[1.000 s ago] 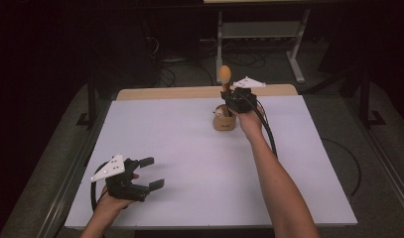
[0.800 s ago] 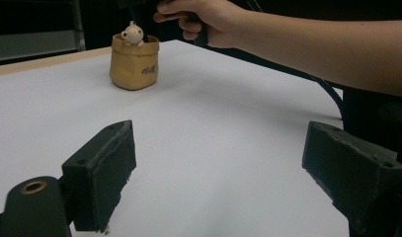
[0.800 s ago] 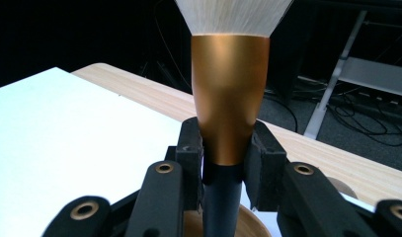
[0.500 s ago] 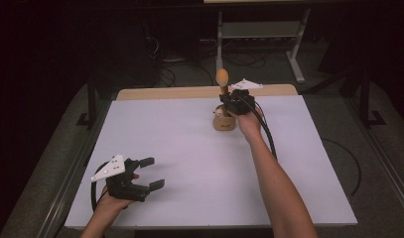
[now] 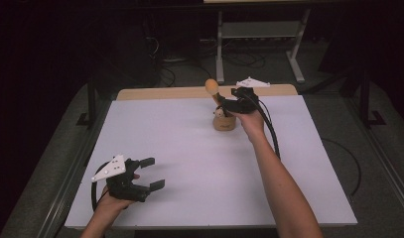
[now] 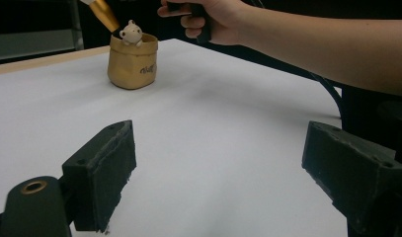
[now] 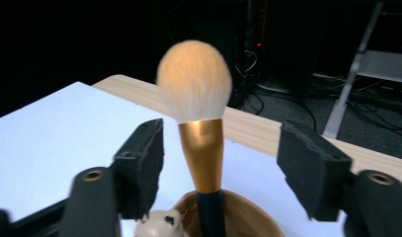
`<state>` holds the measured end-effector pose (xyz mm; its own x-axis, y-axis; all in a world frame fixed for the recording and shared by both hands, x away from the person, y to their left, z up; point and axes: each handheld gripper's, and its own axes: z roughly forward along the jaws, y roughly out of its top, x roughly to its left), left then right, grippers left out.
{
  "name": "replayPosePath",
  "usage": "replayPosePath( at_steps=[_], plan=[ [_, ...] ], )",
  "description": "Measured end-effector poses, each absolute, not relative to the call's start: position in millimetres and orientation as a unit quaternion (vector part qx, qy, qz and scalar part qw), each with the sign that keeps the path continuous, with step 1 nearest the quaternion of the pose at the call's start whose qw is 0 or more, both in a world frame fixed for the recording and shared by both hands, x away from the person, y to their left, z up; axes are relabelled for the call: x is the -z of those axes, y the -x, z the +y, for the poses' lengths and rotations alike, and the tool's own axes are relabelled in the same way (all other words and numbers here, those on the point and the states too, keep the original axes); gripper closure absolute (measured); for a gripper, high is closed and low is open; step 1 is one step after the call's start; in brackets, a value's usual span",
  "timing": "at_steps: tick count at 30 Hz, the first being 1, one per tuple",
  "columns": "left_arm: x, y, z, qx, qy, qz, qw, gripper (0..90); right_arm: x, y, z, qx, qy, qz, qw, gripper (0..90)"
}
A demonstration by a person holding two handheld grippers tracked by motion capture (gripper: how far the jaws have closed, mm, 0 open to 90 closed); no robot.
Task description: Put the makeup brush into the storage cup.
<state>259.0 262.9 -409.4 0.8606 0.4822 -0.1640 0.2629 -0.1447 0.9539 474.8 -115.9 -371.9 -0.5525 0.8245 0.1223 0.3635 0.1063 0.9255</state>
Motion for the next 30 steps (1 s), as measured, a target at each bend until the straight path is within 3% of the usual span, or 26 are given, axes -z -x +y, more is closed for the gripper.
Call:
replayPosePath(
  at_steps=[14, 30],
  plan=[
    [408.9, -258.0, 263.3, -0.094, -0.751, 0.251, 0.604, 12.8, 365.6, -457.5, -125.1, -0.524, -0.404, 0.721, 0.207, 13.4],
    [409.2, -259.5, 264.5, -0.094, -0.748, 0.255, 0.605, 12.8, 368.7, -436.4, -135.0, -0.522, -0.398, 0.727, 0.203, 7.2]
  ],
)
